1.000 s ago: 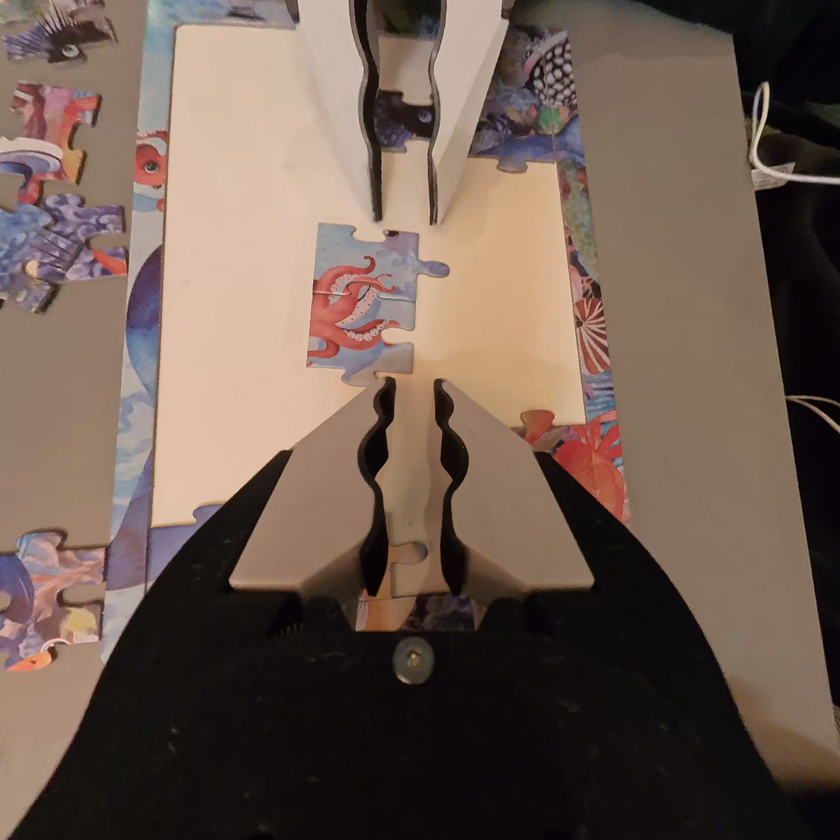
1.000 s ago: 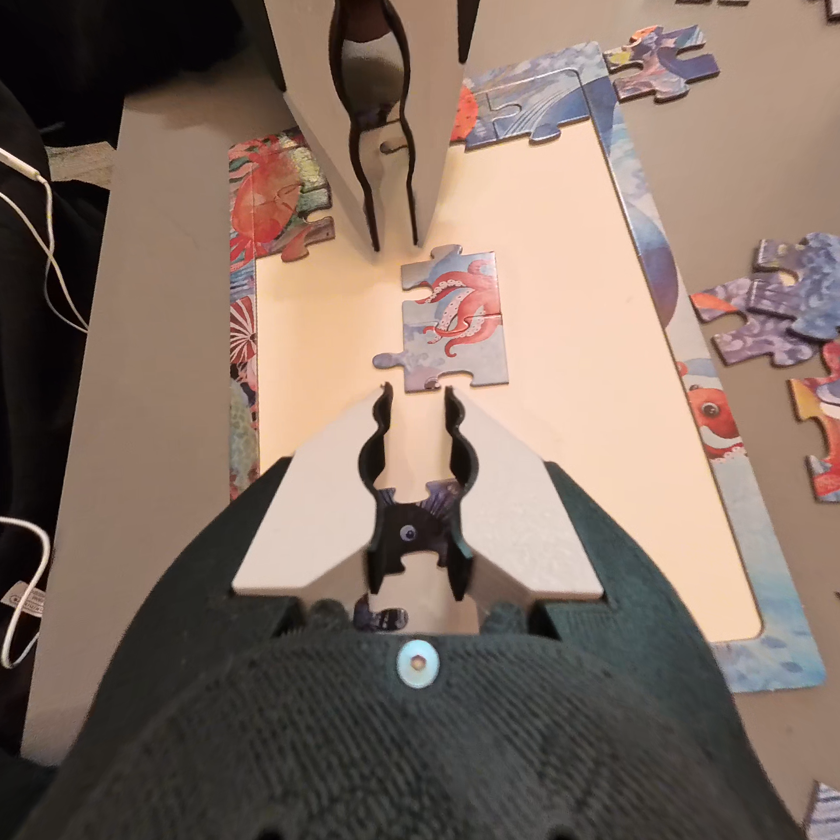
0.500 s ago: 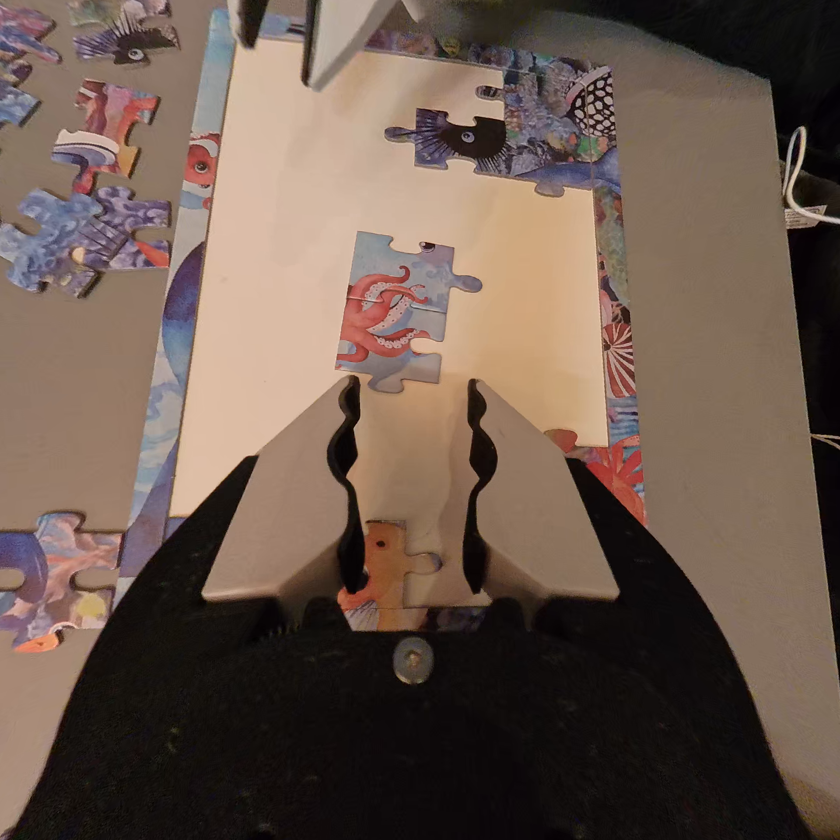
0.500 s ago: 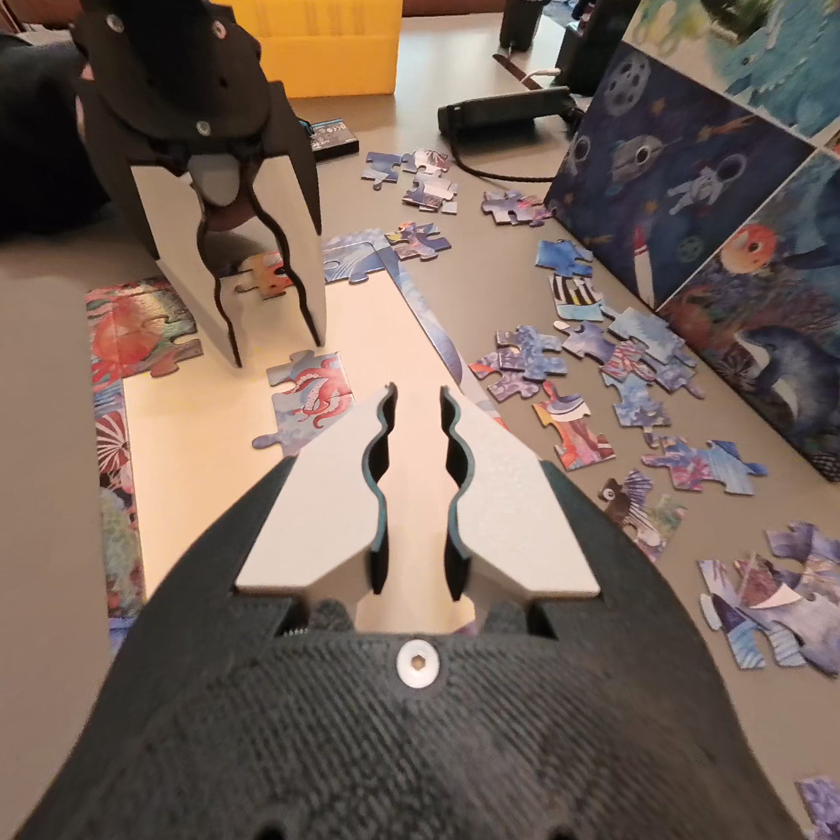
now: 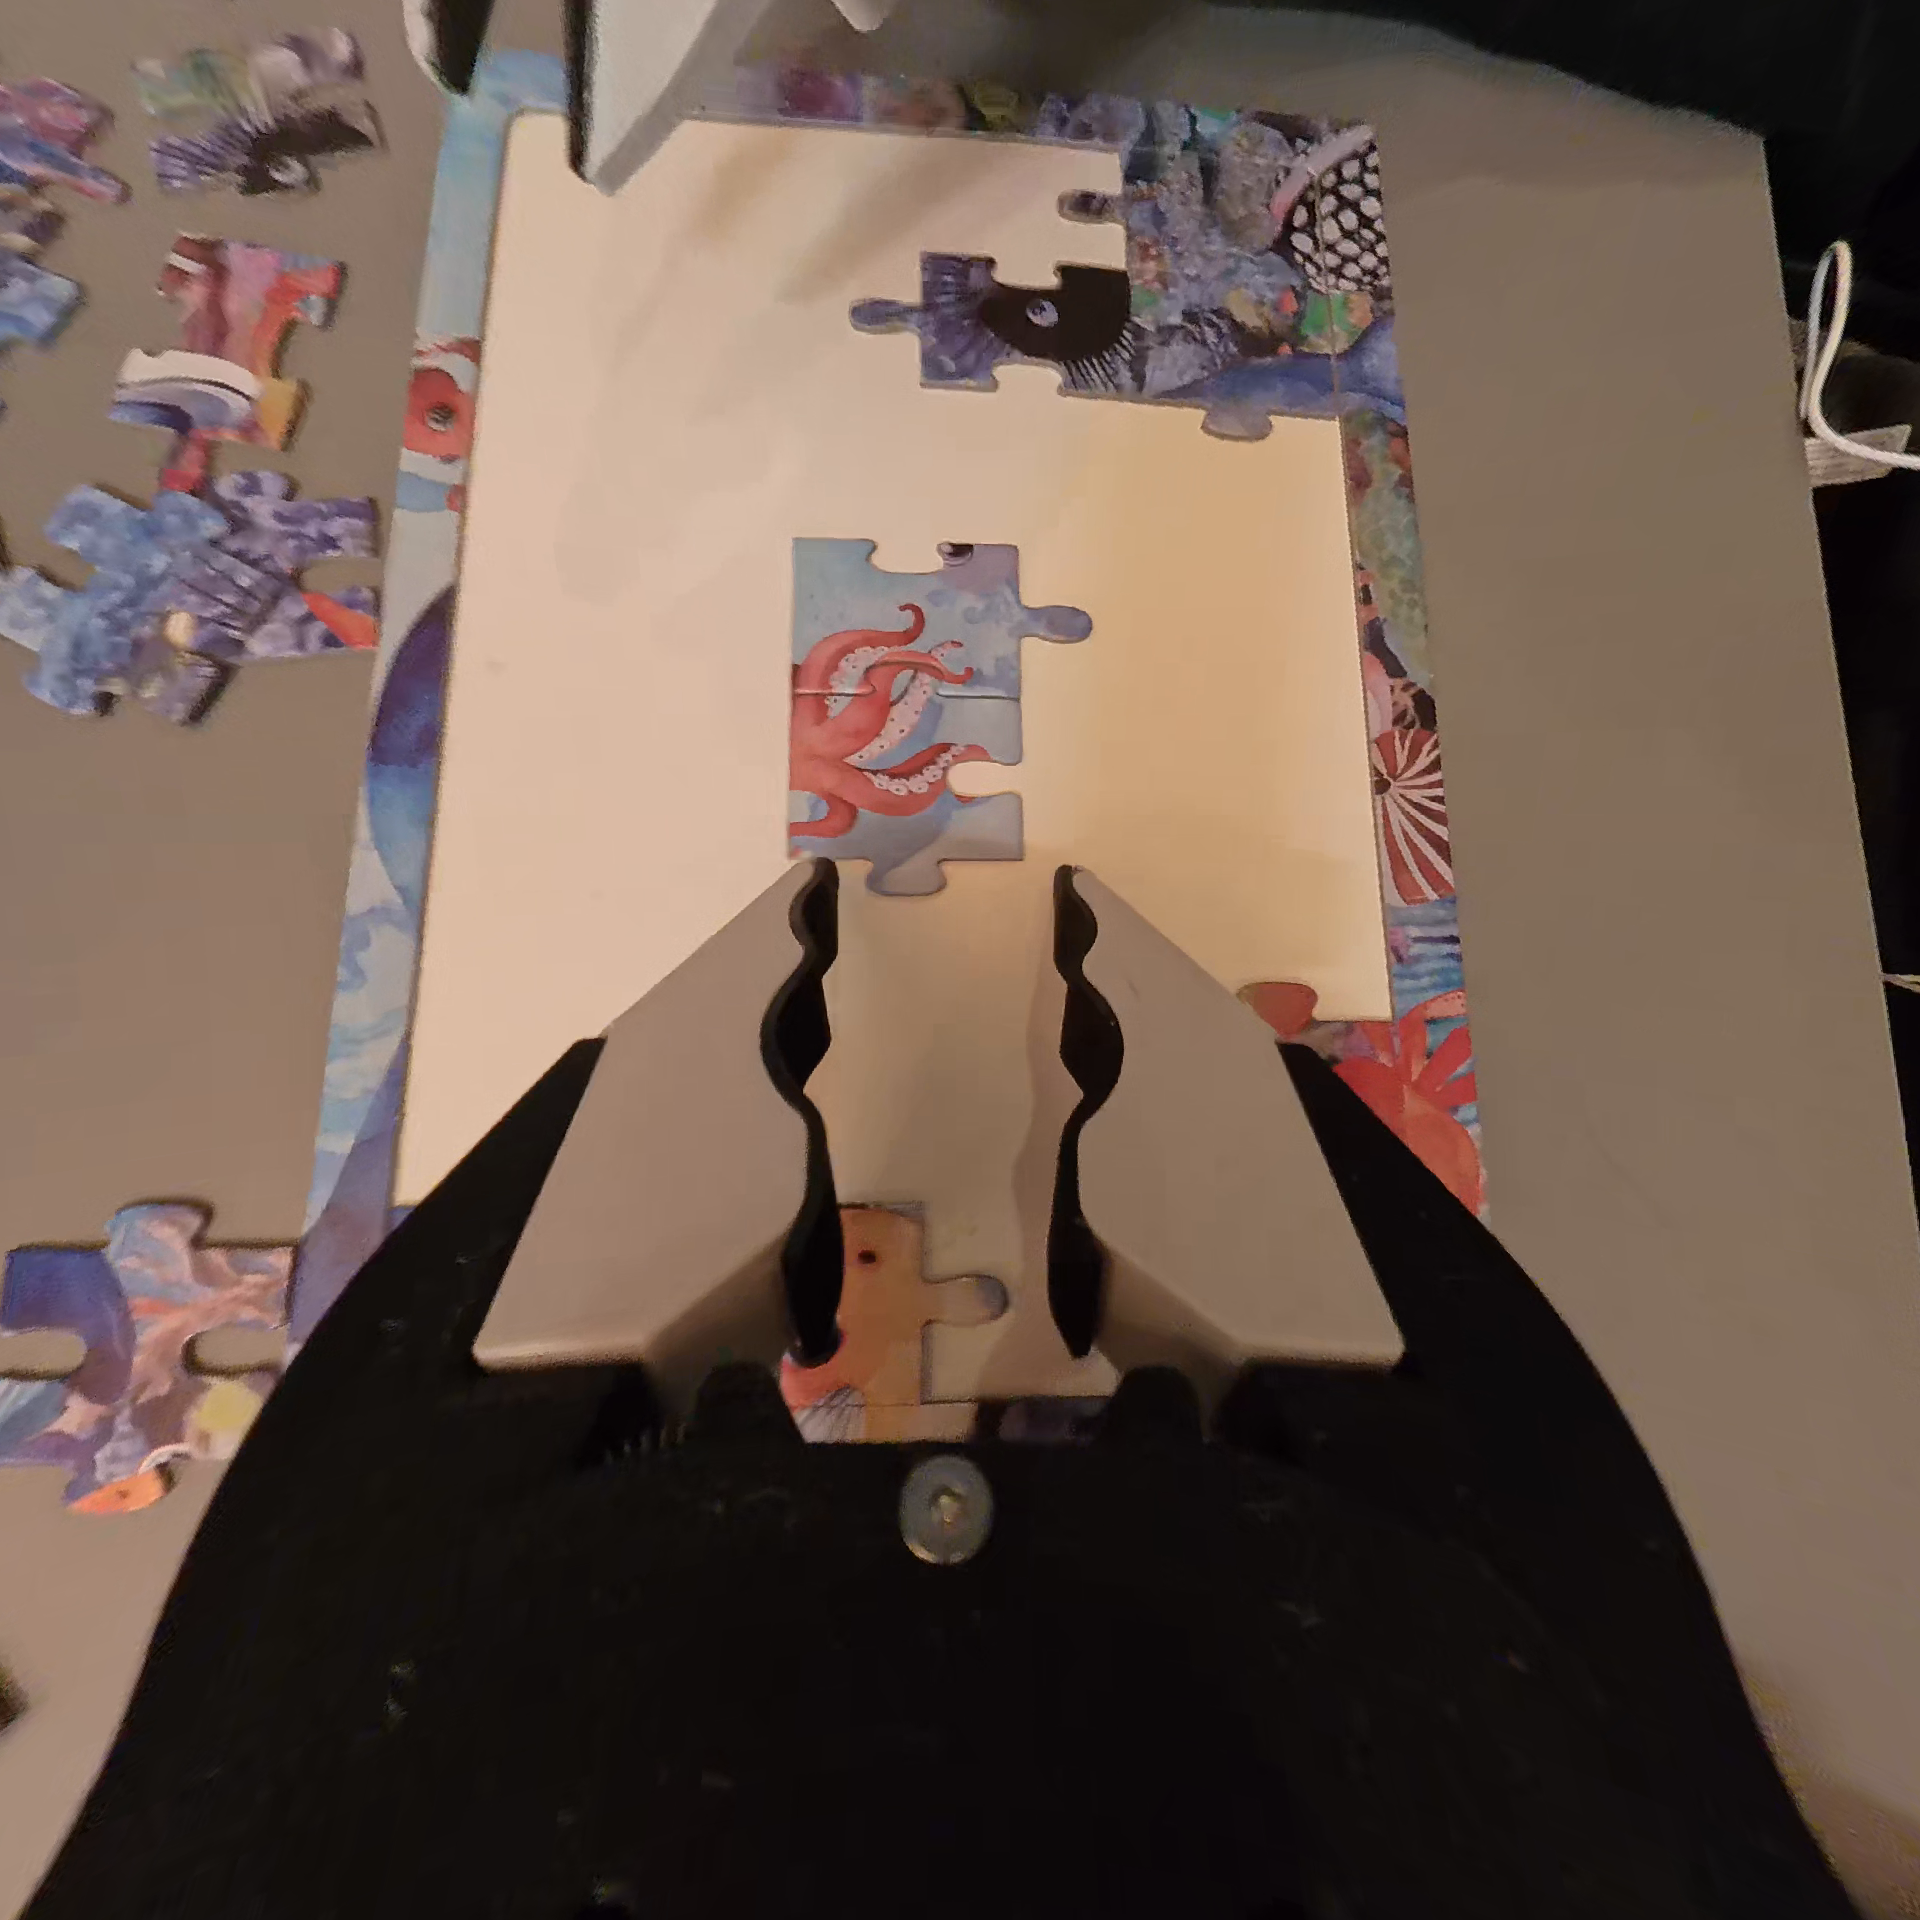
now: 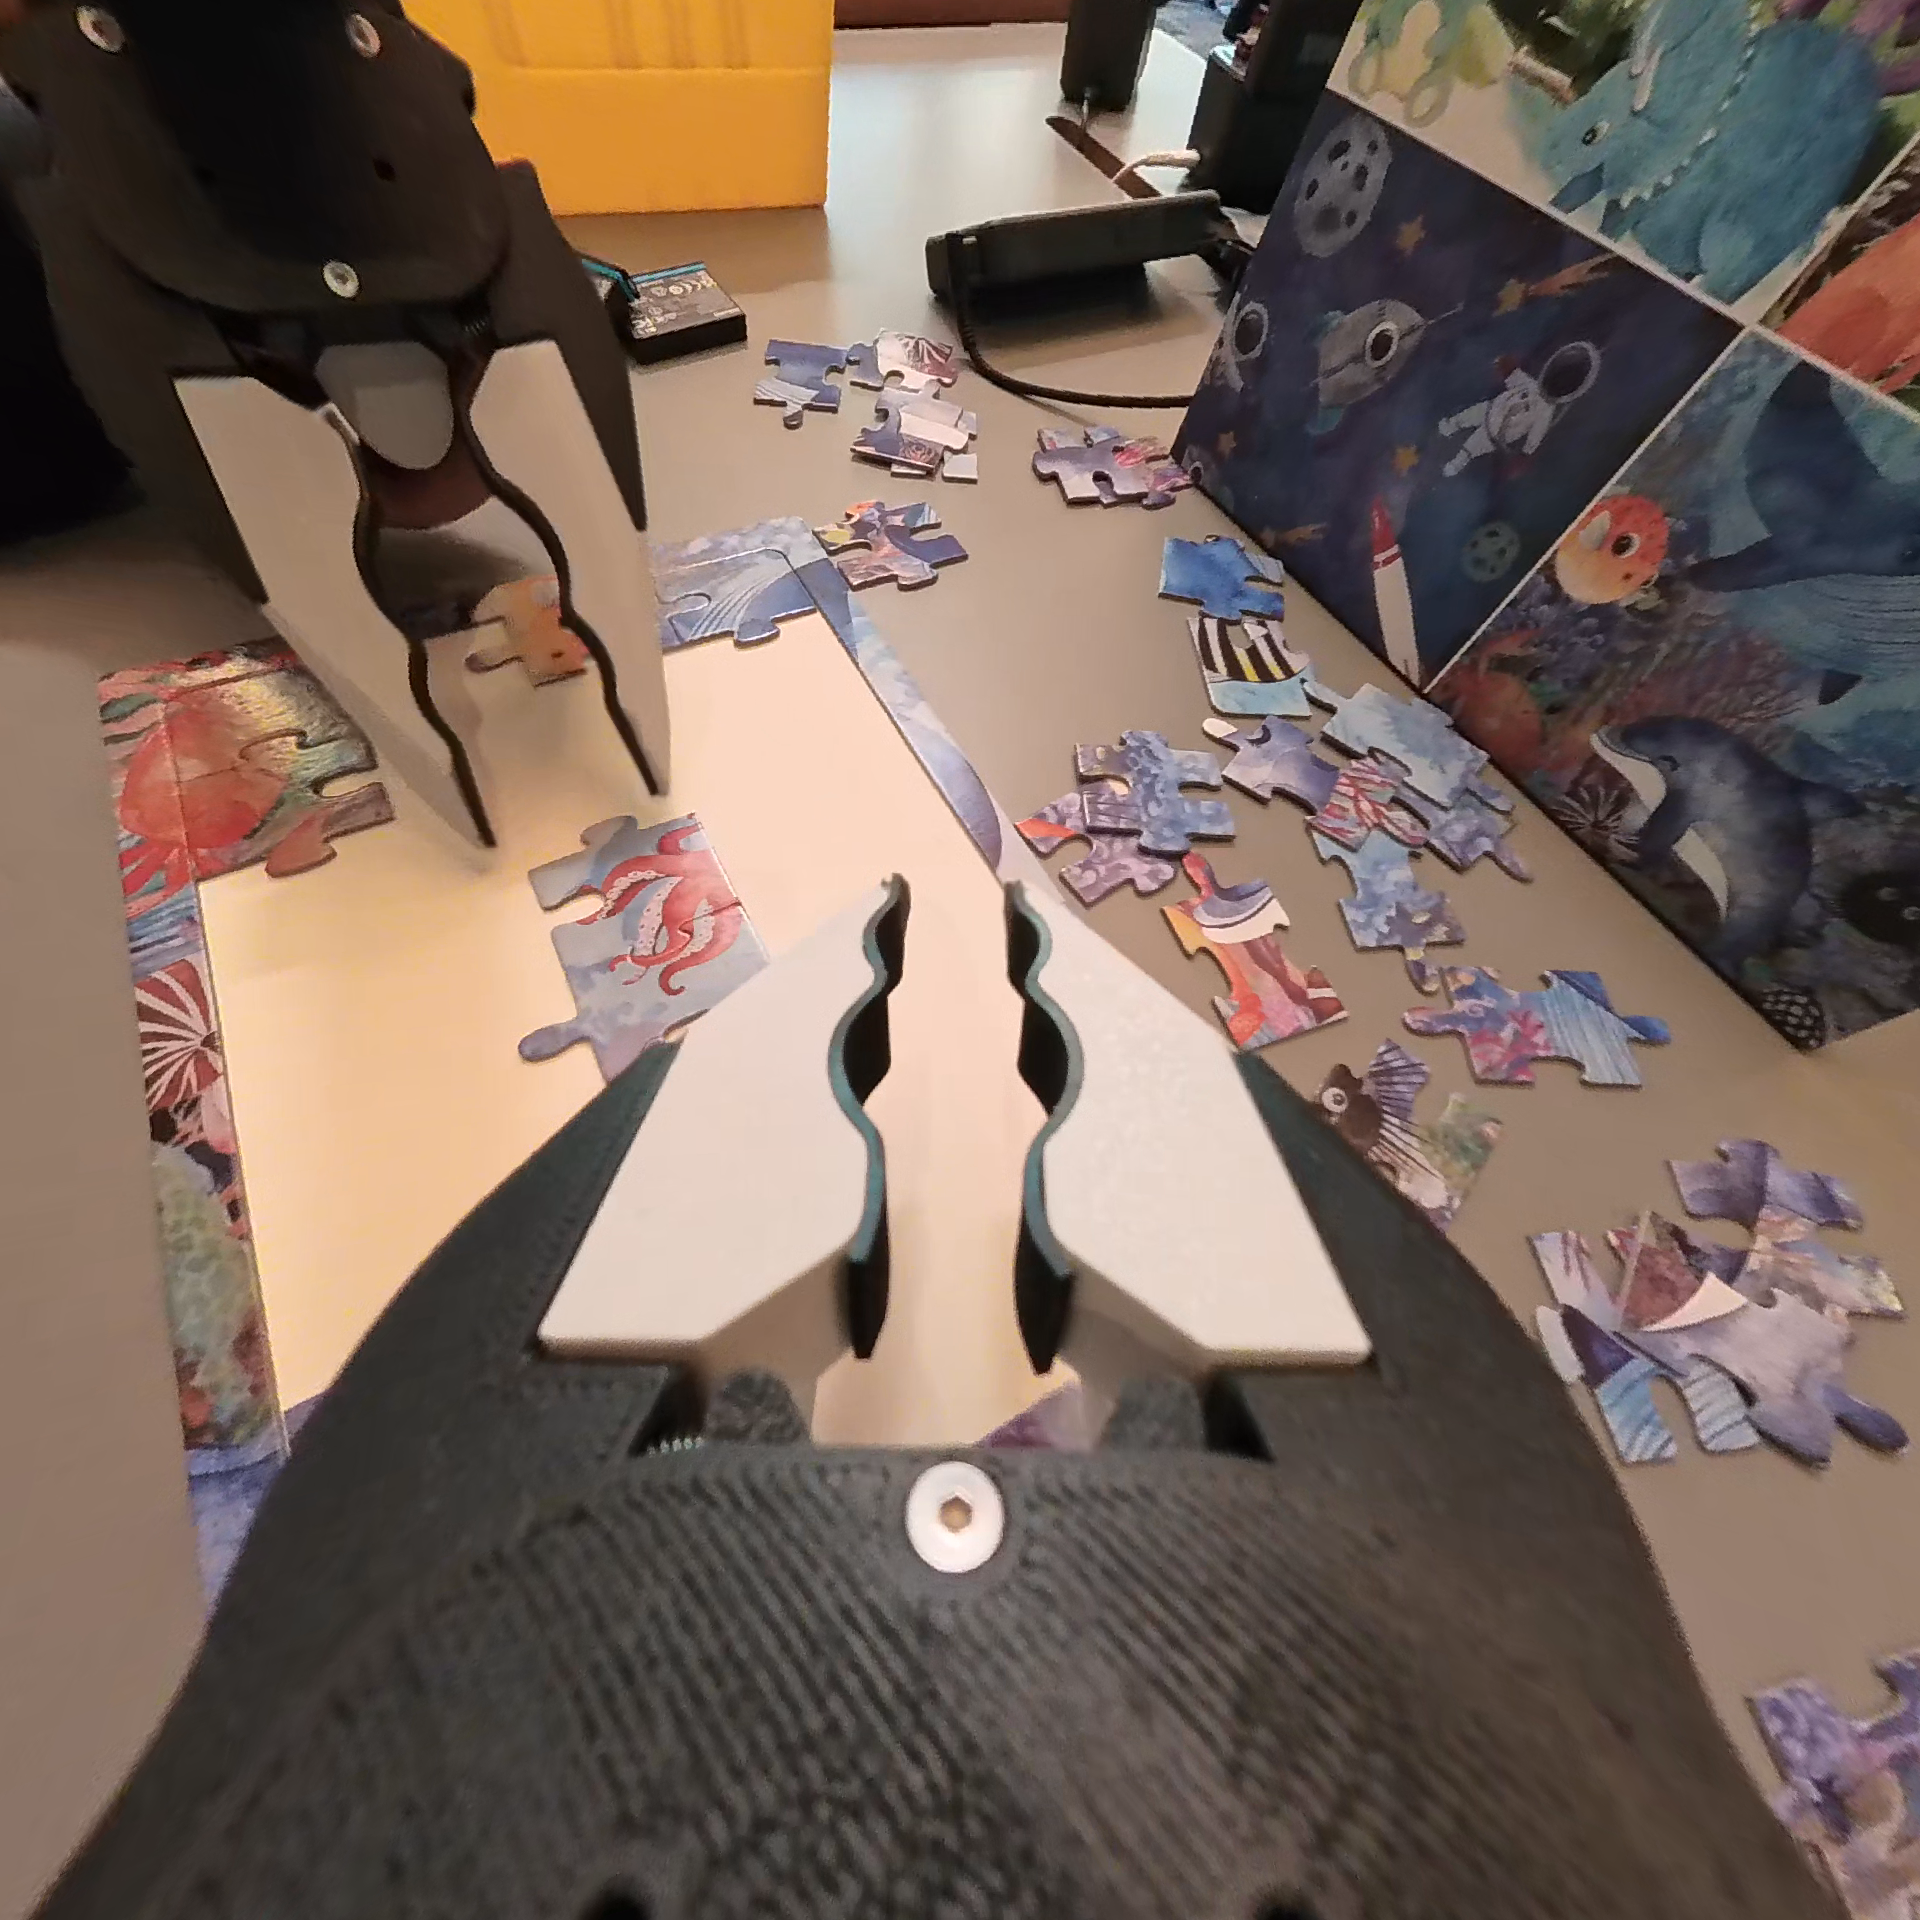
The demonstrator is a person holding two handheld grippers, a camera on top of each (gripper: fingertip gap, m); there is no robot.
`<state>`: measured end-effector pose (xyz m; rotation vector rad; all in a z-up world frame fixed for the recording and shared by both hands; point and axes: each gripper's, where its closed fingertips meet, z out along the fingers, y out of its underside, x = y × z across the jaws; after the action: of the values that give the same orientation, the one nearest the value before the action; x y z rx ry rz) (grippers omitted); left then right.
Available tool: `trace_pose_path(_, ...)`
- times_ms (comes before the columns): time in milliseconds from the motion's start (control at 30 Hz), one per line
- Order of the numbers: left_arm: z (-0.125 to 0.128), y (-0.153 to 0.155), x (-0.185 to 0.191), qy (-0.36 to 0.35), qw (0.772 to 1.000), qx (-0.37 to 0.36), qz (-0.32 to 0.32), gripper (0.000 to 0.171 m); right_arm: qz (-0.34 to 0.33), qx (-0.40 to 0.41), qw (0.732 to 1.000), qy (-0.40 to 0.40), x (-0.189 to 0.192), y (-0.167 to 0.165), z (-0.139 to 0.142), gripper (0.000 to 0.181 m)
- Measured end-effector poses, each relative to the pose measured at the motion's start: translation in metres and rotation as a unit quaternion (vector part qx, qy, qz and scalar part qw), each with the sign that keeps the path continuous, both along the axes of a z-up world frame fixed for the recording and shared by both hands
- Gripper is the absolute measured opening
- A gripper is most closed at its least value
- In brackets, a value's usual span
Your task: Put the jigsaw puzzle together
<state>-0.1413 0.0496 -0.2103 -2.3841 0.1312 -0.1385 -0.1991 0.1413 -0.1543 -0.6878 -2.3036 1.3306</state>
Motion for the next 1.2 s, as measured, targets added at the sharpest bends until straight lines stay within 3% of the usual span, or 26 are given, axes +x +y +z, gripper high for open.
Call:
trace_pose_path(167, 0.023, 0.004, -0.024, 0.038, 0.996, 0.060, 0.048, 0.035, -0.016, -0.016, 1.000, 0.018, -0.004, 0.005, 0.010, 0.018)
trace_pose_path(400, 0.059, 0.004, -0.064, 0.094, 0.972, 0.156, 0.148, 0.034, -0.026, -0.075, 0.994, 0.069, -0.005, 0.009, 0.041, 0.026)
trace_pose_path(600, 0.070, -0.007, -0.088, 0.117, 0.953, 0.183, 0.210, 0.034, -0.055, -0.076, 0.991, 0.093, -0.011, 0.019, 0.046, 0.033)
trace_pose_path(733, 0.076, -0.010, -0.088, 0.101, 0.950, 0.205, 0.214, 0.027, -0.079, -0.073, 0.988, 0.114, -0.015, 0.025, 0.050, 0.033)
trace_pose_path(933, 0.086, -0.012, -0.089, 0.087, 0.942, 0.237, 0.221, 0.017, -0.122, -0.090, 0.975, 0.160, -0.018, 0.042, 0.069, 0.015)
trace_pose_path(1200, 0.078, -0.008, -0.086, 0.048, 0.945, 0.244, 0.210, 0.000, -0.105, -0.142, 0.973, 0.148, -0.013, 0.040, 0.077, 0.001)
